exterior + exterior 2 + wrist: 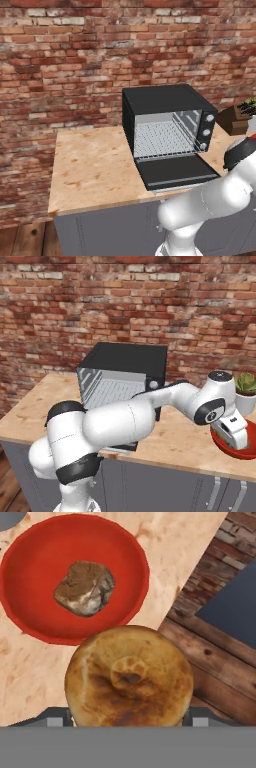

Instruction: Pick up the heated bread from the toaster oven and place it in the bowl. Then move the bread bowl to the dining counter.

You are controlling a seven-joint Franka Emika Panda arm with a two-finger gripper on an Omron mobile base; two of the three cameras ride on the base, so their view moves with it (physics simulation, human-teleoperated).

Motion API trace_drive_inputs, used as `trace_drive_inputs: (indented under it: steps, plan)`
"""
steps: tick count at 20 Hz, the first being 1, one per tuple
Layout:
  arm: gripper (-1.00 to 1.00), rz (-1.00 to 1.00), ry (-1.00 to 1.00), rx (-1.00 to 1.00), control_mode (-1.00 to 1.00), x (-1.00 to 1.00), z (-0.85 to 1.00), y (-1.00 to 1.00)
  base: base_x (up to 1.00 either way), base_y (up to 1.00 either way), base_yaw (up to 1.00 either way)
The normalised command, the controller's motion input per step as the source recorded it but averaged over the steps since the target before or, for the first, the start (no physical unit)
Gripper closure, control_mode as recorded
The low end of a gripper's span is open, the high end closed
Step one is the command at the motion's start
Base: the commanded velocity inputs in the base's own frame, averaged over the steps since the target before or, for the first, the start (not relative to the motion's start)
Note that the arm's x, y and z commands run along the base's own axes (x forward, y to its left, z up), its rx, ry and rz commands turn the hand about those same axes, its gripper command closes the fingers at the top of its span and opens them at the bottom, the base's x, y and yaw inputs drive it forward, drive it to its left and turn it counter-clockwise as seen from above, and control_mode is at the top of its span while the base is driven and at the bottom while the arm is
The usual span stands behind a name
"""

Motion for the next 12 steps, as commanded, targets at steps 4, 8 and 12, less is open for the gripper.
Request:
trace_drive_inputs:
  steps: [4, 8, 12]
  plan:
    - [1.00, -0.05, 0.00, 0.00, -1.00, 0.14, -0.18, -0.11, 0.00, 0.00, 0.00]
    - [1.00, -0.01, 0.00, 0.00, -1.00, 0.21, -0.28, -0.09, 0.00, 0.00, 0.00]
    - [1.00, 0.00, 0.00, 0.00, -1.00, 0.18, -0.29, -0.13, 0.00, 0.00, 0.00]
